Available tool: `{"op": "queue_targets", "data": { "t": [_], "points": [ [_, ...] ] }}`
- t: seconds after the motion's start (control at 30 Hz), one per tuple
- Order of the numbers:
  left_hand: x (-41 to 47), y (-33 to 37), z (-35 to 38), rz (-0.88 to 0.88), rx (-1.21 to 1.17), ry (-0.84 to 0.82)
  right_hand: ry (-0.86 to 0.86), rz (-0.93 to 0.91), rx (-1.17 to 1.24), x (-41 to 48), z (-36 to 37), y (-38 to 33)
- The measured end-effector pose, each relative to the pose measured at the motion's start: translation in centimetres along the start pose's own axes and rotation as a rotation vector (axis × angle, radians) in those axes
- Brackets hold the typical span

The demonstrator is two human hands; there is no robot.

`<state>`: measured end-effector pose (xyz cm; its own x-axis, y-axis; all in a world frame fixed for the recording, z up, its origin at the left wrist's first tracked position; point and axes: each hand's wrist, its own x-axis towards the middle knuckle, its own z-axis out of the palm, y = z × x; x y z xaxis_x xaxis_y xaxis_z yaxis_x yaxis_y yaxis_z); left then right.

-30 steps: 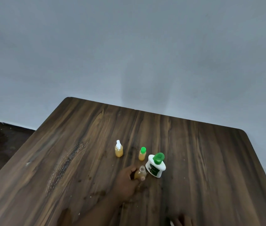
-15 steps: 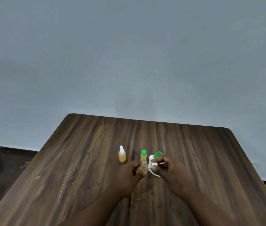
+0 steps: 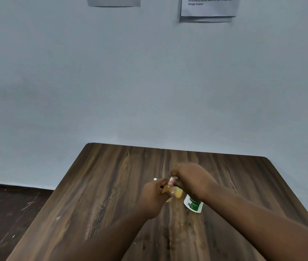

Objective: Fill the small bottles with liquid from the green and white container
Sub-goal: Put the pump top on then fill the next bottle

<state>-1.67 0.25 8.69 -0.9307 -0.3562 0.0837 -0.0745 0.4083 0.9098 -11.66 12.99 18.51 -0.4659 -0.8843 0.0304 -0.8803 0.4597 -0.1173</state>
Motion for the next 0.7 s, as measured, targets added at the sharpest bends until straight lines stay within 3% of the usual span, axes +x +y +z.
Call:
{"op": "queue_targets", "data": {
  "t": [0.13, 0.2, 0.3, 0.43, 0.53, 0.6, 0.7],
  "points": [
    [0.4, 0.9, -0.9, -0.007, -0.043, -0.022, -0.064, 0.026, 0.024, 1.2, -2.4, -0.3],
    [0.8, 1.3, -1.4, 0.01, -0.054, -0.011, -0.134, -0.071, 0.112, 1.4, -4.2, 0.0],
    [1.5, 1.9, -1.9, 0.035, -0.059, -0.038, -0.166, -0.199, 0.025, 1.4, -5.1, 0.2],
    [1.4, 1.9, -2.0, 0.027, -0.069, -0.07, -0.118, -0.098, -0.204, 2.1, -4.5, 0.5],
    [1.2, 1.8, -2.1, 0.005, -0.09, -0.072, -0.186, -0.097, -0.048, 2.0, -5.3, 0.9],
    [1.3, 2.1, -2.3, 0.011, -0.048, -0.061, -0.222, -0.22, 0.021, 2.1, -5.4, 1.1],
    [1.4, 2.0, -2.0, 0.01, 0.008, -0.067, -0.197, -0.174, -0.143, 2.5, -5.0, 0.8]
  ]
}}
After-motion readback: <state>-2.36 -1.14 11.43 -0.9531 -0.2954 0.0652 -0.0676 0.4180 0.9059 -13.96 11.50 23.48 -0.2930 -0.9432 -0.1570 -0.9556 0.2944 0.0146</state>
